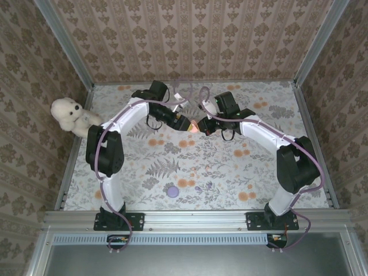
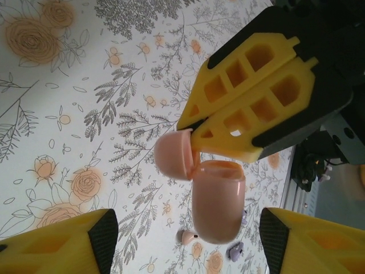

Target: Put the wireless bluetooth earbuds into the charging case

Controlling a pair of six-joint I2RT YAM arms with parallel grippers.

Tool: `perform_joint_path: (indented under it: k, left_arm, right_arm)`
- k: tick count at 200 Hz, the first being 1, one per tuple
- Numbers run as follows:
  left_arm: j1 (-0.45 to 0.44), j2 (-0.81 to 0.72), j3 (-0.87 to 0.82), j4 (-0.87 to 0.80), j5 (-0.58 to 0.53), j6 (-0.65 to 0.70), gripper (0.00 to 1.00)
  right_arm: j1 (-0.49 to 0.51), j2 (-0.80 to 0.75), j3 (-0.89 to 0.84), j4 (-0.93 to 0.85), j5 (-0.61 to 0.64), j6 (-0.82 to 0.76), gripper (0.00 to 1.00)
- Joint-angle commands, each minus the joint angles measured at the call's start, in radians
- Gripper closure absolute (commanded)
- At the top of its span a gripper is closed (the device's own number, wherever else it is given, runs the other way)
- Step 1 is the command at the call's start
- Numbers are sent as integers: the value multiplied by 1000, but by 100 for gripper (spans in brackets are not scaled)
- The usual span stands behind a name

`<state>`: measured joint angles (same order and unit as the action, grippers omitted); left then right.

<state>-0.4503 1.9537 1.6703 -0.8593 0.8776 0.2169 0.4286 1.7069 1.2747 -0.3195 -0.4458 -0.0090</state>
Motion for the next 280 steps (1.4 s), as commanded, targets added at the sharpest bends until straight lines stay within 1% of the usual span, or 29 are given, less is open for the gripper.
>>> perform_joint_path:
  k: [1,3,7,63,127,148,203,237,253,280]
  left_arm:
    - [1,24,53,-88,36,65,33]
    - [-22,26,53,-90,36,65,33]
    - [-29,28,55,-92,37,65,34]
    - [-43,37,43,-75,54,63,39]
    - [-47,27,15,-34,60,46,54]
    - [-46,25,7,-23,61,40,57]
    - [-47,19,-13,10,64,24,68]
    - [-47,13,-27,37,70,12,69]
    - [-47,9,-34,49,70,6,68]
    - [-47,4,-38,65,70,-1,68]
  right_arm:
    - [7,17,41,-35,28,-35,100]
    - [8,16,43,-35,28,-35,100]
    - [9,16,44,-36,29,-37,100]
    - [12,28,48,-34,34,-39,100]
    - [13,30,43,-30,40,-34,100]
    - [13,28,43,-28,40,-32,100]
    - [13,26,43,-25,39,-29,100]
    - [13,25,43,-25,38,-28,100]
    - [13,25,43,-25,39,-26,100]
    - [13,24,41,-25,38,-27,100]
